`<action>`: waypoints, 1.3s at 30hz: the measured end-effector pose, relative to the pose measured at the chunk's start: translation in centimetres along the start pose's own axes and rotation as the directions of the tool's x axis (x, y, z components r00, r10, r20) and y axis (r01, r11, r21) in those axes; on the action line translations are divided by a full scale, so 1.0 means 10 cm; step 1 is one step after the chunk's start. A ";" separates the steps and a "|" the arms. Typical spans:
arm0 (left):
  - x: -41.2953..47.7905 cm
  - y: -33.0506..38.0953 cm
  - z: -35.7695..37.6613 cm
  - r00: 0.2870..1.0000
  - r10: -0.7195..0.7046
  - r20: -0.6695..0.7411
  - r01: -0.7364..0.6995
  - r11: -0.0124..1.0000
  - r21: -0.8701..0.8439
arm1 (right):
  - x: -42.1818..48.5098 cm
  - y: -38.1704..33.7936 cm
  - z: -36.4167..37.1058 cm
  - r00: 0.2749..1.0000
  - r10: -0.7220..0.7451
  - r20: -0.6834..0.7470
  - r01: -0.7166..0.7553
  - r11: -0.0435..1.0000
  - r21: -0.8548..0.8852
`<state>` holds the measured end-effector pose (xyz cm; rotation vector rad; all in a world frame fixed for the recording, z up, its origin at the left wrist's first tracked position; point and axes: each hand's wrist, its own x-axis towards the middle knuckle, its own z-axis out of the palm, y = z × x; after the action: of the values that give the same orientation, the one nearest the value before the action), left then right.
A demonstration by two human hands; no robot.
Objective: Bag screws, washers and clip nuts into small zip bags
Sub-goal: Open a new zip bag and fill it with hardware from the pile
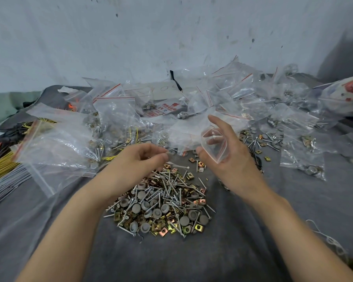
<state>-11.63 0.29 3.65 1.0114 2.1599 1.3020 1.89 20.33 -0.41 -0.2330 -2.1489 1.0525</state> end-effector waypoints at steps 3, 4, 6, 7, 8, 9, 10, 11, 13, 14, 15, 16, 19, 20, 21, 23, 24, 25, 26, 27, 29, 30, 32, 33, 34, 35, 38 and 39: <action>0.03 0.01 0.02 0.995 -0.095 0.042 0.103 0.953 -0.284 | 0.00 0.00 0.00 1.000 -0.002 -0.001 0.002 1.000 -0.013; 0.03 0.03 0.04 0.991 -0.115 0.064 0.130 0.914 -0.384 | 0.00 0.00 0.00 1.000 -0.002 -0.002 0.002 1.000 -0.016; 0.03 0.07 0.06 0.986 -0.137 0.097 0.168 0.822 -0.545 | 0.00 0.01 0.01 1.000 -0.001 -0.003 0.001 1.000 -0.019; 0.04 0.08 0.07 0.984 -0.140 0.109 0.178 0.782 -0.597 | 0.00 0.01 0.01 1.000 -0.001 -0.003 0.001 1.000 -0.018; 0.05 0.10 0.09 0.983 -0.139 0.122 0.185 0.747 -0.638 | 0.00 0.01 0.01 1.000 -0.002 -0.005 0.002 1.000 -0.018; 0.05 0.11 0.10 0.981 -0.135 0.136 0.192 0.715 -0.672 | 0.00 0.01 0.01 1.000 -0.004 -0.006 0.003 1.000 -0.020; 0.06 0.12 0.11 0.980 -0.129 0.150 0.198 0.685 -0.701 | 0.00 0.01 0.01 1.000 -0.006 -0.006 0.006 1.000 -0.024; 0.07 0.13 0.12 0.979 -0.122 0.160 0.201 0.660 -0.724 | 0.00 0.01 0.02 1.000 -0.009 -0.007 0.009 1.000 -0.027; 0.08 0.15 0.14 0.979 -0.106 0.175 0.203 0.618 -0.760 | 0.00 0.01 0.02 1.000 -0.013 -0.009 0.012 1.000 -0.028; 0.08 0.16 0.14 0.979 -0.098 0.179 0.201 0.605 -0.771 | 0.00 0.01 0.01 1.000 -0.013 -0.010 0.013 0.999 -0.029; 0.08 0.17 0.14 0.980 -0.091 0.179 0.197 0.598 -0.777 | -0.01 0.01 0.01 1.000 -0.014 -0.009 0.014 0.999 -0.030; 0.09 0.18 0.15 0.981 -0.082 0.177 0.191 0.596 -0.780 | -0.01 0.00 0.01 1.000 -0.014 -0.007 0.014 0.999 -0.030; 0.09 0.24 0.18 0.989 -0.056 0.134 0.140 0.618 -0.774 | -0.01 0.01 0.01 1.000 -0.013 -0.003 0.013 1.000 -0.025; 0.09 0.27 0.19 0.994 -0.046 0.098 0.105 0.648 -0.754 | 0.00 0.01 0.01 1.000 -0.015 -0.001 0.015 1.000 -0.021; 0.08 0.30 0.21 0.998 -0.032 0.054 0.061 0.692 -0.719 | 0.00 0.01 0.01 1.000 -0.016 0.000 0.016 1.000 -0.015; 0.08 0.37 0.23 0.999 0.022 -0.041 -0.042 0.813 -0.581 | 0.00 0.02 0.01 1.000 -0.020 0.005 0.020 1.000 -0.009; 0.07 0.40 0.25 0.994 0.071 -0.084 -0.102 0.877 -0.470 | 0.00 0.01 0.01 1.000 -0.021 0.006 0.021 1.000 -0.007; 0.07 0.44 0.26 0.985 0.131 -0.117 -0.163 0.926 -0.341 | 0.00 0.01 0.01 1.000 -0.020 0.007 0.020 1.000 -0.005; 0.07 0.48 0.28 0.972 0.194 -0.135 -0.219 0.952 -0.215 | 0.00 0.01 0.01 1.000 -0.017 0.008 0.017 1.000 -0.003; 0.07 0.52 0.31 0.957 0.254 -0.140 -0.270 0.957 -0.107 | 0.01 0.02 0.01 1.000 -0.015 0.007 0.015 1.000 0.000; 0.06 0.61 0.37 0.923 0.362 -0.130 -0.357 0.932 0.060 | 0.01 0.03 0.01 1.000 -0.016 0.002 0.016 1.000 0.002; 0.06 0.65 0.41 0.906 0.407 -0.117 -0.394 0.911 0.120 | 0.01 0.03 0.00 1.000 -0.015 0.000 0.015 1.000 0.003; 0.06 0.70 0.47 0.882 0.462 -0.092 -0.439 0.877 0.196 | 0.01 0.03 0.00 1.000 -0.008 -0.002 0.008 1.000 0.019; 0.06 0.72 0.49 0.875 0.477 -0.085 -0.450 0.865 0.221 | 0.01 0.03 0.00 1.000 -0.005 -0.002 0.005 0.999 0.032; 0.07 0.73 0.50 0.869 0.488 -0.082 -0.458 0.856 0.240 | 0.01 0.02 0.00 1.000 -0.005 0.000 0.005 0.999 0.047; 0.07 0.74 0.52 0.865 0.495 -0.082 -0.463 0.851 0.247 | 0.01 0.02 -0.01 1.000 -0.006 0.004 0.006 0.998 0.062; 0.10 0.72 0.53 0.863 0.494 -0.111 -0.461 0.857 0.231 | 0.01 0.03 -0.02 1.000 -0.009 0.006 0.008 0.997 0.073; 0.11 0.71 0.51 0.864 0.487 -0.128 -0.451 0.862 0.232 | 0.01 0.03 -0.02 1.000 -0.009 -0.005 0.009 0.998 0.058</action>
<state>-6.31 6.23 7.53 1.6433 2.2973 1.4586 1.91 20.70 -0.54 -0.1982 -2.1099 1.1059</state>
